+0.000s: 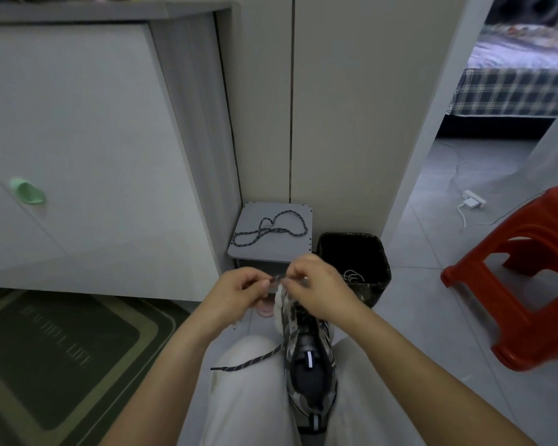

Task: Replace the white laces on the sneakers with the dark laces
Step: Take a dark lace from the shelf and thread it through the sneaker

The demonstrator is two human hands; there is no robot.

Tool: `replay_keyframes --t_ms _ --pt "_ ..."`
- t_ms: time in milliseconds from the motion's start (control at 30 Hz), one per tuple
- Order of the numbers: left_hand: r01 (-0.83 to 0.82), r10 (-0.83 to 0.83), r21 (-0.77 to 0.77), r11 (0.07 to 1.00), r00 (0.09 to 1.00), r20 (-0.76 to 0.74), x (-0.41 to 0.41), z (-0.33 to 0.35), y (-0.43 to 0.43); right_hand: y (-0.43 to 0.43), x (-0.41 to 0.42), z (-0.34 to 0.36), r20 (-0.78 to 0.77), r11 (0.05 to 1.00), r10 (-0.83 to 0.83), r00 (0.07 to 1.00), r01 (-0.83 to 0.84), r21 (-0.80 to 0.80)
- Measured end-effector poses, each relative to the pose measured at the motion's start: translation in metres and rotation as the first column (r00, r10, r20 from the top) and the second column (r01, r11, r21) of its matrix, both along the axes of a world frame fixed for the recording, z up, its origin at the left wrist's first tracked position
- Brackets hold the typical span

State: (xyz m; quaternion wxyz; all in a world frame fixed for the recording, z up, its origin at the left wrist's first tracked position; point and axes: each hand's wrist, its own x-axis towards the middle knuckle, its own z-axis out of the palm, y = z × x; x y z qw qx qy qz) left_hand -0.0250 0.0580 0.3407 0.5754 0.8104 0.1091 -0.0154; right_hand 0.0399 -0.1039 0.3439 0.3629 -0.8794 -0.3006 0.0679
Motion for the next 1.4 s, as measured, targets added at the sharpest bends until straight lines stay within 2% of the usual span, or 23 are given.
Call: replay_keyframes --t_ms 133,200,233,300,367,400,433,467,500,533,567,633,733,800,867,1067,1167,1400 --pt "-0.090 0.091 0.071 0.993 0.996 -0.020 -0.007 -0.019 0.012 -0.011 0.012 0.009 -0.157 0.984 -0.140 0.978 0.155 0.088" --pt "-0.056 0.074 0.248 0.967 0.995 -0.065 -0.013 -0.028 0.013 -0.013 0.014 0.005 -0.243 0.963 -0.174 0.954 0.217 0.161" --pt "-0.022 0.058 0.382 0.924 0.995 -0.082 -0.017 -0.033 0.012 -0.014 0.015 0.004 -0.276 0.952 -0.184 0.943 0.241 0.191" --pt "0.051 0.015 0.624 0.780 0.995 -0.100 -0.024 -0.041 0.010 -0.014 0.014 0.001 -0.305 0.940 -0.177 0.936 0.253 0.230" --pt "0.086 0.009 0.694 0.715 0.991 -0.132 -0.031 -0.047 0.006 -0.012 0.013 -0.001 -0.302 0.937 -0.159 0.940 0.240 0.254" --pt "0.099 0.015 0.657 0.747 0.986 -0.166 -0.033 -0.047 0.003 -0.010 0.011 -0.001 -0.297 0.936 -0.152 0.943 0.235 0.264" --pt "0.090 0.022 0.540 0.837 0.980 -0.197 -0.035 -0.046 -0.001 -0.008 0.010 -0.001 -0.295 0.934 -0.138 0.945 0.223 0.278" --pt "0.047 0.034 0.342 0.938 0.974 -0.225 -0.037 -0.043 -0.007 -0.006 0.008 -0.001 -0.305 0.936 -0.109 0.946 0.201 0.287" --pt "-0.024 0.052 0.113 0.993 0.968 -0.247 -0.039 -0.039 -0.014 -0.002 0.006 -0.001 -0.334 0.943 -0.057 0.941 0.160 0.291" --pt "-0.100 0.074 -0.086 0.991 0.962 -0.262 -0.039 -0.035 -0.019 0.001 0.003 -0.002 -0.374 0.950 0.007 0.927 0.111 0.292" --pt "-0.157 0.097 -0.214 0.964 0.958 -0.268 -0.039 -0.033 -0.024 0.003 0.002 -0.004 -0.404 0.952 0.061 0.913 0.068 0.298" --pt "-0.242 0.152 -0.341 0.909 0.951 -0.271 -0.037 -0.034 -0.030 0.002 -0.001 -0.009 -0.352 0.963 0.038 0.935 0.059 0.261" --pt "-0.323 0.252 -0.319 0.891 0.936 -0.244 -0.029 -0.041 -0.034 -0.016 -0.003 -0.026 -0.039 0.995 -0.090 0.995 0.092 0.033" --pt "-0.334 0.281 -0.259 0.906 0.934 -0.221 -0.025 -0.044 -0.036 -0.029 -0.010 -0.045 0.089 0.995 -0.030 0.996 0.039 -0.096" --pt "-0.329 0.283 -0.229 0.916 0.935 -0.212 -0.020 -0.048 -0.039 -0.038 -0.017 -0.064 0.166 0.989 0.035 0.986 -0.010 -0.151" --pt "-0.271 0.243 -0.144 0.952 0.952 -0.184 -0.011 -0.059 -0.043 -0.048 -0.022 -0.079 0.108 0.993 0.012 0.994 0.002 -0.122" --pt "-0.267 0.246 -0.129 0.955 0.956 -0.162 -0.007 -0.061 -0.044 -0.048 -0.020 -0.076 0.056 0.990 0.020 0.998 -0.011 -0.142" --pt "-0.286 0.265 -0.134 0.949 0.952 -0.154 -0.002 -0.062 -0.047 -0.036 -0.022 -0.078 0.043 0.991 -0.021 0.999 0.027 -0.132"
